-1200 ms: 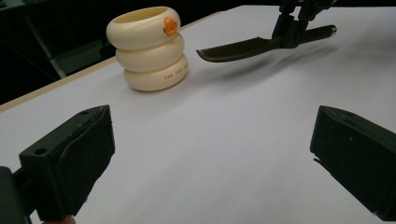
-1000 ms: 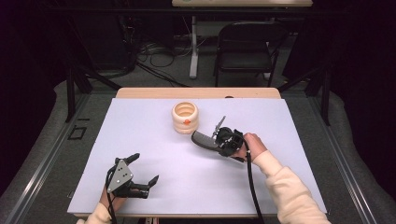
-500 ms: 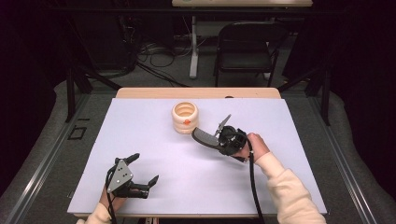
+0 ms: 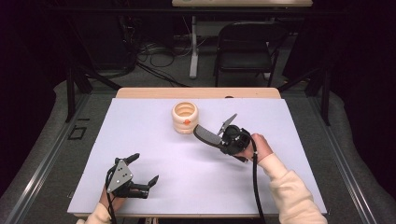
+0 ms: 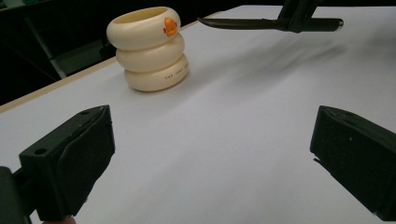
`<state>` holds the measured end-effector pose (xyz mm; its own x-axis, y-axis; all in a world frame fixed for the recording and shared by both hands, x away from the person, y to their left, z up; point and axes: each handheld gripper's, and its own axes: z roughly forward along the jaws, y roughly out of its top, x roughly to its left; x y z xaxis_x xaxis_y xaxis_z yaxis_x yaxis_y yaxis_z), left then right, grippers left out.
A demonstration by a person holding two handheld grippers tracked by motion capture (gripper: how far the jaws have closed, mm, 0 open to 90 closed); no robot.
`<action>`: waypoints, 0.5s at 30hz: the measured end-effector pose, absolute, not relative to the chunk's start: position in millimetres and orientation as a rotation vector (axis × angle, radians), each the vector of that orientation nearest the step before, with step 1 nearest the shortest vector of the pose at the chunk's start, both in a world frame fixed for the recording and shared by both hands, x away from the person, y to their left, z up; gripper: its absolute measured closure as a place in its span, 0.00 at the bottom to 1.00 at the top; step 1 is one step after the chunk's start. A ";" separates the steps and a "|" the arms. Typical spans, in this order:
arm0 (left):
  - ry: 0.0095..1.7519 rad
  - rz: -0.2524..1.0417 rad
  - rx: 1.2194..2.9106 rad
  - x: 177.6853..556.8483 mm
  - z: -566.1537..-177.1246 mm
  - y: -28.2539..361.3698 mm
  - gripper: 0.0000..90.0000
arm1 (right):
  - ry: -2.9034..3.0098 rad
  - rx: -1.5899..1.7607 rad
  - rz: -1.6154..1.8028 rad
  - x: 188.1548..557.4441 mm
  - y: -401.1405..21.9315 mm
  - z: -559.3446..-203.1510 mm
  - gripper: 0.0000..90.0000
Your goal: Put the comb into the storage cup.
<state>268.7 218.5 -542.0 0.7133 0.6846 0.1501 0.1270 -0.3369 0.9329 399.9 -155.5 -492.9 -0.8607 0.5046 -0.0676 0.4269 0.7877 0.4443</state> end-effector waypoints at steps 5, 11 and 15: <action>0.634 0.652 1.855 268.9 -542.2 218.3 0.00 | 2.791 0.744 0.644 398.7 -157.2 -493.1 0.80; 0.631 0.653 1.857 268.9 -542.2 218.4 0.00 | 2.781 0.745 0.668 398.2 -158.0 -492.7 0.80; 0.629 0.655 1.859 269.0 -542.1 218.4 0.00 | 2.773 0.740 0.684 397.5 -158.5 -492.0 0.80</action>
